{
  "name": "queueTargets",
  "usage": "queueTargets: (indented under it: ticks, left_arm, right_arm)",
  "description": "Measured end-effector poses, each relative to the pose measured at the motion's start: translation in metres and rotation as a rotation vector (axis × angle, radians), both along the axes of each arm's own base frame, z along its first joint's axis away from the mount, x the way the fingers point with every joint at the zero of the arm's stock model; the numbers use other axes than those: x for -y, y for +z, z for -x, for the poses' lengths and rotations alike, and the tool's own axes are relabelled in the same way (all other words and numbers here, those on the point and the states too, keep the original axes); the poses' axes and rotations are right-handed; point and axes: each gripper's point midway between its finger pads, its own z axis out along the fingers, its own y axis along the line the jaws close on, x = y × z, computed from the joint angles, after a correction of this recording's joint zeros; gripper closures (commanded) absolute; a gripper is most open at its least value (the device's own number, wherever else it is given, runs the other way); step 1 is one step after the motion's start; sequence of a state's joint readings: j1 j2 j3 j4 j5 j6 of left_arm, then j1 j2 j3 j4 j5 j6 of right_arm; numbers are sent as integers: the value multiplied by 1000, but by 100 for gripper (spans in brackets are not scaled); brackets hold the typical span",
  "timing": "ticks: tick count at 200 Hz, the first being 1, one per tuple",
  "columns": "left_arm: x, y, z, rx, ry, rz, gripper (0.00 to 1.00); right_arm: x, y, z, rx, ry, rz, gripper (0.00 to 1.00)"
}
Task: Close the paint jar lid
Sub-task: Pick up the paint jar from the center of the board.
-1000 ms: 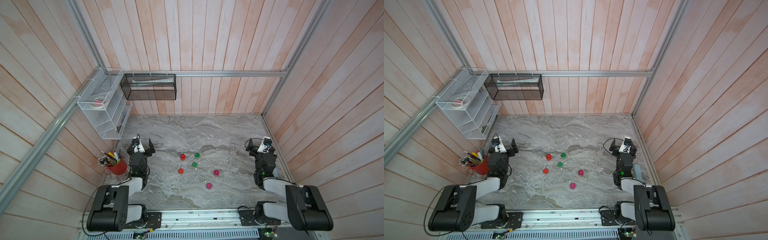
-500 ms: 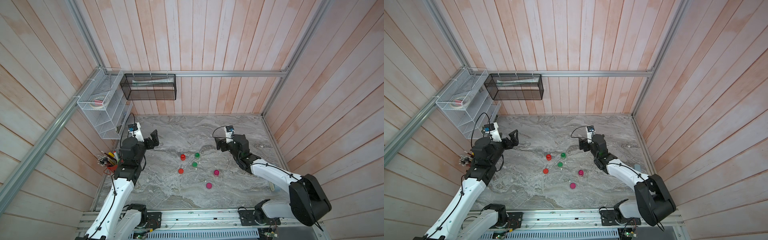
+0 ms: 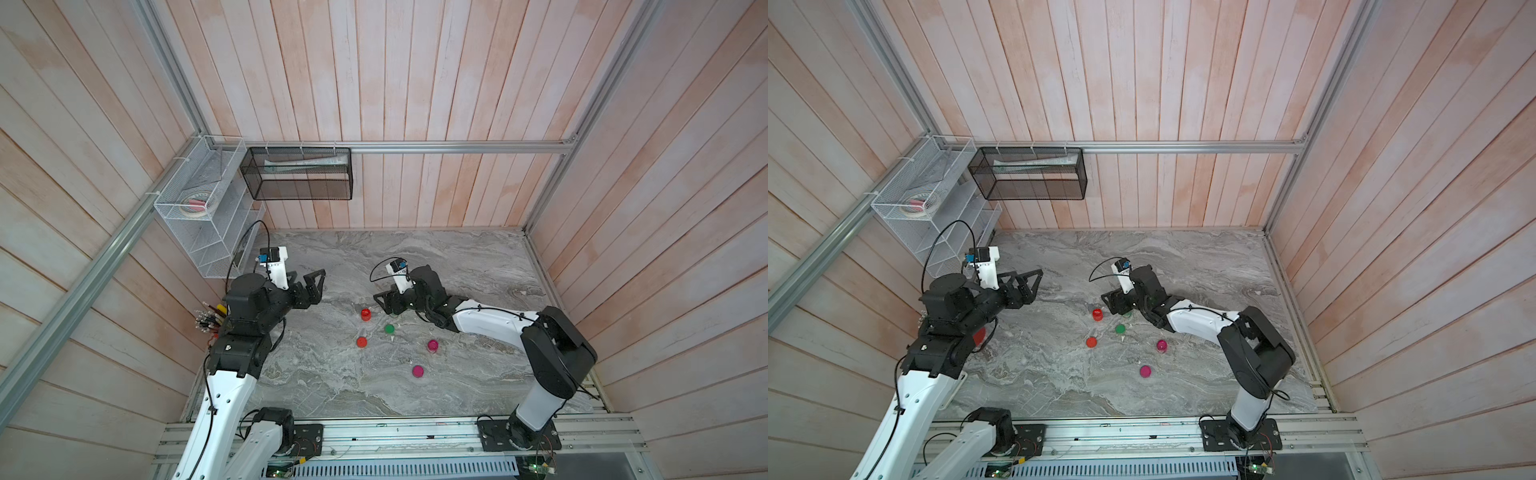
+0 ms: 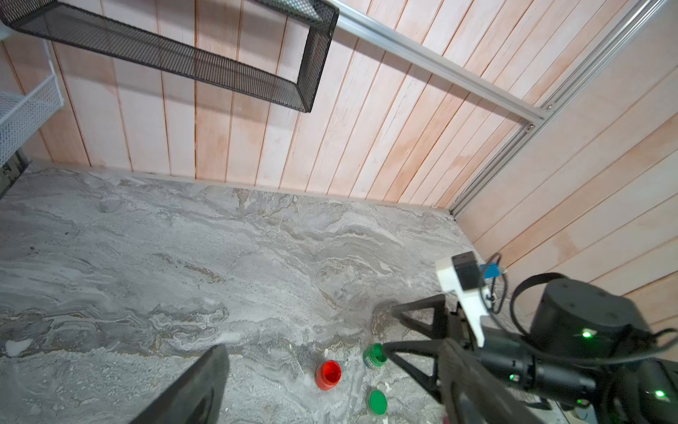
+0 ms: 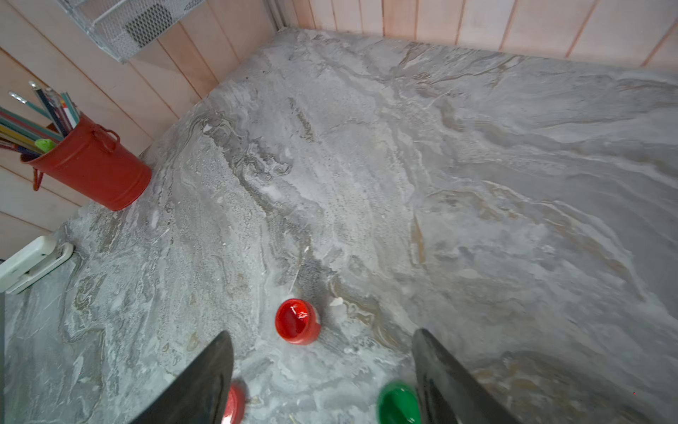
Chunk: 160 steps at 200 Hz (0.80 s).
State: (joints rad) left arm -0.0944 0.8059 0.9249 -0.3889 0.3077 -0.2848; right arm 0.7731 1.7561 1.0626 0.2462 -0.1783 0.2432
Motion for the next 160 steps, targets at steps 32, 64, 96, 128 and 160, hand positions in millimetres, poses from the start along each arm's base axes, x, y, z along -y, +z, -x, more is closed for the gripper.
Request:
queueTargets:
  ticks: [32,64,96,128,160]
  left_arm:
    - [-1,14,13,32,-1,5,8]
    - [-2,17,19,43,2,5,8]
    - [-2,18,21,45,3,5,8]
    - [-3,21,25,53,5,5,8]
    - [-4,25,27,65,11,5,8]
  right_arm:
    - [-29,-13,5,-40,32,31,26]
    - [-36,-34,3,-80,18,95,29]
    - [-40,-52,6,-108,11,159,35]
    - [-47,-63,10,-122,15,193,38]
    - [-47,-71,12,-131,12,224,43]
